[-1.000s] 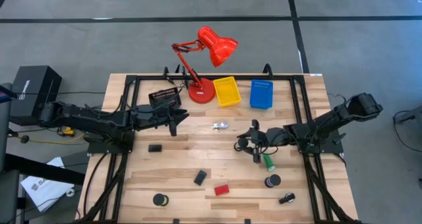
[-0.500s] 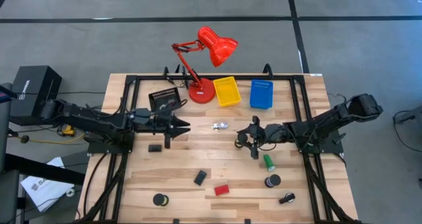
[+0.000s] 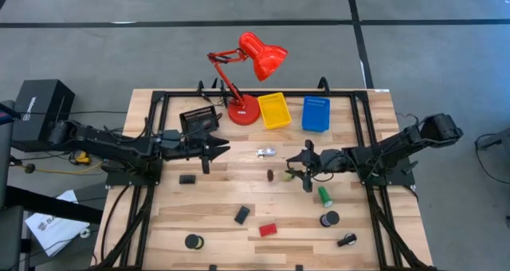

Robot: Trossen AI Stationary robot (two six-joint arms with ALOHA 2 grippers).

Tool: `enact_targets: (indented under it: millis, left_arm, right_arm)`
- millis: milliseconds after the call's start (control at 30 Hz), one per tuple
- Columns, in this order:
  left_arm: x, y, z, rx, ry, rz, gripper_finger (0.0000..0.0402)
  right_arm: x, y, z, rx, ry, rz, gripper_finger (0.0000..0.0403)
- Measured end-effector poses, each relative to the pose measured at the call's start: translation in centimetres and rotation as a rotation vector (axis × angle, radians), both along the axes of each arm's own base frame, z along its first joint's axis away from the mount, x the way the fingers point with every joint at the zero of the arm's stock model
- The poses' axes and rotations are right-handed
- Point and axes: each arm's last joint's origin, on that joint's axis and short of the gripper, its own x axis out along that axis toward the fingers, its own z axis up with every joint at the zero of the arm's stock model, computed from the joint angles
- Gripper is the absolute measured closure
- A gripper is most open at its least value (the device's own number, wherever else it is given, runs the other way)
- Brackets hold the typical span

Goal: Pick & Place Office items
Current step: Put the light green hourglass into the yellow bin

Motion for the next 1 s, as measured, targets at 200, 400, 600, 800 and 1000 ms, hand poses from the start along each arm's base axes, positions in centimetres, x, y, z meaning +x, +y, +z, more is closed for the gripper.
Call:
enact_targets:
  millis: [200, 400, 600, 800, 1000]
  left_arm:
    - [0.0, 0.0, 0.0, 0.000, -0.004, 0.003, 0.0289]
    - [0.0, 0.0, 0.1, 0.000, -0.007, 0.003, 0.0289]
    - [0.0, 0.0, 0.1, 0.000, -0.010, 0.003, 0.0289]
    - [0.0, 0.0, 0.1, 0.000, -0.010, 0.003, 0.0289]
    - [0.0, 0.2, 0.1, 0.001, -0.015, 0.020, 0.0289]
  right_arm:
    - [0.1, -0.3, -0.1, 0.021, 0.008, 0.031, 0.0279]
    - [0.0, 0.0, -0.1, 0.006, 0.015, 0.071, 0.0268]
    - [-0.1, 0.5, -0.1, 0.005, 0.015, 0.092, 0.0207]
    - [-0.1, 0.7, -0.1, 0.005, 0.014, 0.103, 0.0155]
    - [0.5, 1.0, -1.5, 0.027, 0.055, 0.095, 0.0147]
